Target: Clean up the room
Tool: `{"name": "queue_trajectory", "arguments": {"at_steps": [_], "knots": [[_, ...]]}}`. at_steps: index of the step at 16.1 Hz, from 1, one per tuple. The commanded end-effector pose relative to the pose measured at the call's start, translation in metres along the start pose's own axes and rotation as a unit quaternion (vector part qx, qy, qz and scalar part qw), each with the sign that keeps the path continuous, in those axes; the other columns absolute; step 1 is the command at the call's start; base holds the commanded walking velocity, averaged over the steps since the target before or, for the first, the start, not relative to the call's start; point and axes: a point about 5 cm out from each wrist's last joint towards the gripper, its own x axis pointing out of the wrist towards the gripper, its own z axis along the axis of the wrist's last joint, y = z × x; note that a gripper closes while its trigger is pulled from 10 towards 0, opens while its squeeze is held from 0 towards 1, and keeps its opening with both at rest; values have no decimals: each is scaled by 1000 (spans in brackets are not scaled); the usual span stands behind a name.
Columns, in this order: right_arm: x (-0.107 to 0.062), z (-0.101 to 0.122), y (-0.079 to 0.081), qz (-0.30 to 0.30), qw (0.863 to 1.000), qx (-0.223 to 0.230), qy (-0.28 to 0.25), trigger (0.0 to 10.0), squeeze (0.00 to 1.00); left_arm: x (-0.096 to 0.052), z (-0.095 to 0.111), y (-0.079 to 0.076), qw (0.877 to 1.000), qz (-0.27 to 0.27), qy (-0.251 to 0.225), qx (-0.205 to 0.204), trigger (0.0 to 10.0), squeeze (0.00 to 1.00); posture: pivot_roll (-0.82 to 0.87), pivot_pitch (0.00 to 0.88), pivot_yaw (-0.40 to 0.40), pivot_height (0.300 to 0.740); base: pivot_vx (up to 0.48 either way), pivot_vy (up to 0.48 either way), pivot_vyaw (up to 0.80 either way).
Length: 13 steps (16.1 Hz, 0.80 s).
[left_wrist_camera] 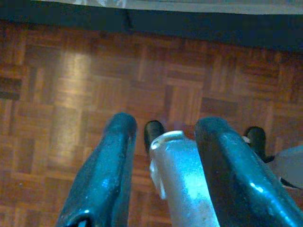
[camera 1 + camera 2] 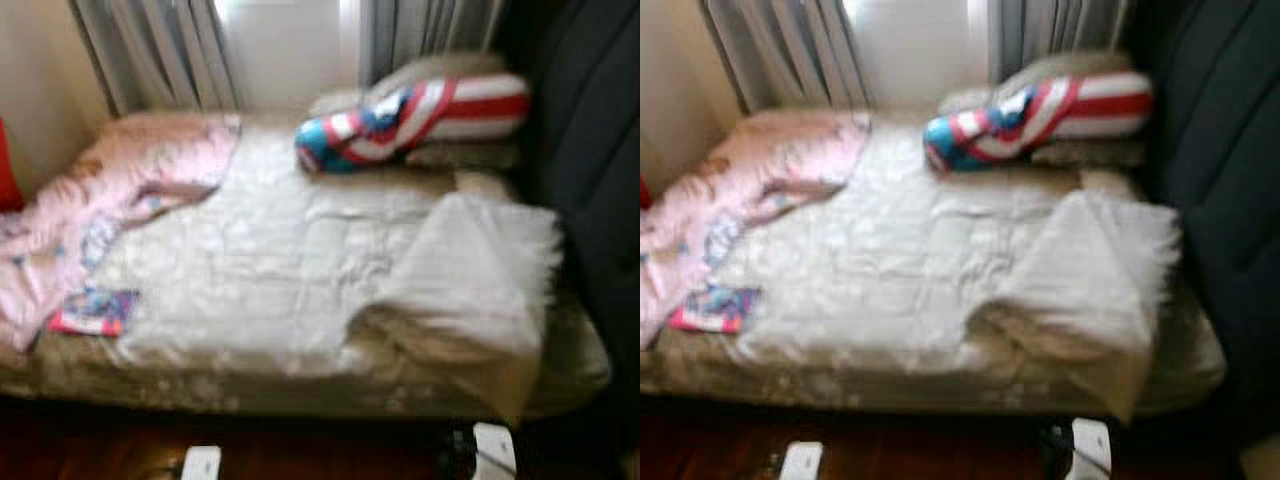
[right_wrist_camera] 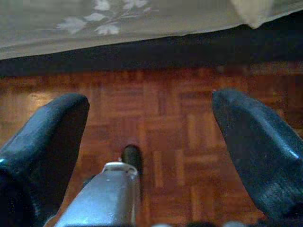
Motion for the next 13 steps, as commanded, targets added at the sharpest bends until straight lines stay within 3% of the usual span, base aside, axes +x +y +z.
{"name": "queue_trajectory", "arguments": {"at_steps": [1, 6, 11, 13], "knots": [[0, -3, 8, 10, 1000, 5, 4, 10000, 0, -2, -6, 7, 1000, 10, 8, -2, 10000, 0, -11, 0, 5, 740, 0, 0, 0], [0, -5, 8, 6, 1000, 11, 13, 10000, 0, -2, -5, 9, 1000, 15, 8, -8, 10000, 0, -16, 2, -1, 740, 0, 0, 0], [0, -7, 6, 8, 1000, 7, 17, 10000, 0, -2, -5, 8, 1000, 14, 9, -8, 10000, 0, -9, 7, -6, 740, 100, 0, -721], [0, -5, 8, 11, 1000, 5, 11, 10000, 0, -2, -5, 8, 1000, 14, 9, -8, 10000, 0, -7, 6, -7, 740, 279, 0, 0]]}}
